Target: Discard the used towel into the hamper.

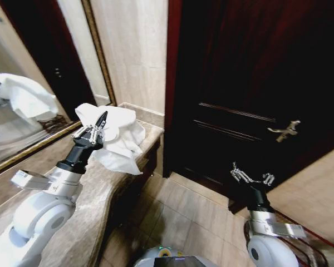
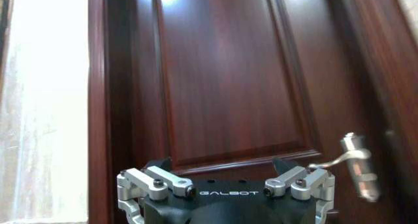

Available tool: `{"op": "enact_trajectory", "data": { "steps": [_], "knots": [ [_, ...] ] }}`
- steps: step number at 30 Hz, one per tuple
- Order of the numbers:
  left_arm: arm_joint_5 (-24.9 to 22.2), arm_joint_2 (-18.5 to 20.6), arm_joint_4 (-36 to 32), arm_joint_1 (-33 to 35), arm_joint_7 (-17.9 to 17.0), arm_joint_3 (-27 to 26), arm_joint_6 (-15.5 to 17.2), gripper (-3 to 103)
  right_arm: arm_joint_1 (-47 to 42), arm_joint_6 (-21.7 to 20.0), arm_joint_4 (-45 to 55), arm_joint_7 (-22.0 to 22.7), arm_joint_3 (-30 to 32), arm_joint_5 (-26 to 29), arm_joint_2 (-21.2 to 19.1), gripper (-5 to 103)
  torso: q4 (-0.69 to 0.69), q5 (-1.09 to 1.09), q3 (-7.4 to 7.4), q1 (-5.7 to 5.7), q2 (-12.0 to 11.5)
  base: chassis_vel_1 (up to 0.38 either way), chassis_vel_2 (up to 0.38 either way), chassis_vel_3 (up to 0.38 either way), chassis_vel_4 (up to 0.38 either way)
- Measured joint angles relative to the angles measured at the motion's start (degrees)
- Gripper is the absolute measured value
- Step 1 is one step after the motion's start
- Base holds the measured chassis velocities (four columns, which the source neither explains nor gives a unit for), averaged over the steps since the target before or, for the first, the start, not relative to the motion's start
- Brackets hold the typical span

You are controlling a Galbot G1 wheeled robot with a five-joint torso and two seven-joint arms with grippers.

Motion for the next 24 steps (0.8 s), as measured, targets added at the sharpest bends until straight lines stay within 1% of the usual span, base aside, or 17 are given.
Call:
{"op": "enact_trajectory", "data": {
  "steps": [3,4,10,14,20,24],
  "knots": [
    [0.01,0.13,0.22,-0.08,0.03,0.02,0.0,2,0.04,0.39,-0.35,-0.96,-0.34,0.08,0.43,100,0.0,0.01,0.0,0.0,0.0,-0.116,-0.137,-0.132,-0.133],
    [0.03,0.14,0.24,-0.04,0.04,0.01,0.01,2,0.08,0.43,-0.46,-1.1,-0.51,0.04,0.5,100,0.0,-0.01,0.0,0.0,0.0,-0.12,-0.12,-0.127,-0.137],
    [0.07,0.18,0.2,0.16,0.11,-0.03,0.01,2,0.23,0.5,-0.78,-1.28,-0.88,-0.25,0.57,100,0.0,0.0,0.01,0.01,-0.01,-0.14,-0.119,-0.118,-0.131],
    [0.14,0.12,0.2,0.14,0.19,0.03,0.15,2,0.23,0.43,-0.81,-0.73,-0.74,-0.69,0.59,100,0.01,0.01,0.0,0.0,-0.01,-0.113,-0.124,-0.119,-0.125],
    [0.26,0.02,0.15,0.26,0.24,0.43,0.37,2,0.19,0.47,-1.05,-0.17,-0.67,-0.72,0.67,100,0.0,0.02,0.0,-0.01,0.0,-0.109,-0.138,-0.141,-0.13],
    [0.31,0.02,0.09,0.24,0.26,0.97,0.53,2,0.42,0.56,-1.32,1.29,-0.74,-1.5,0.64,100,0.0,0.01,0.0,0.0,0.0,-0.128,-0.118,-0.116,-0.115]
  ]
}}
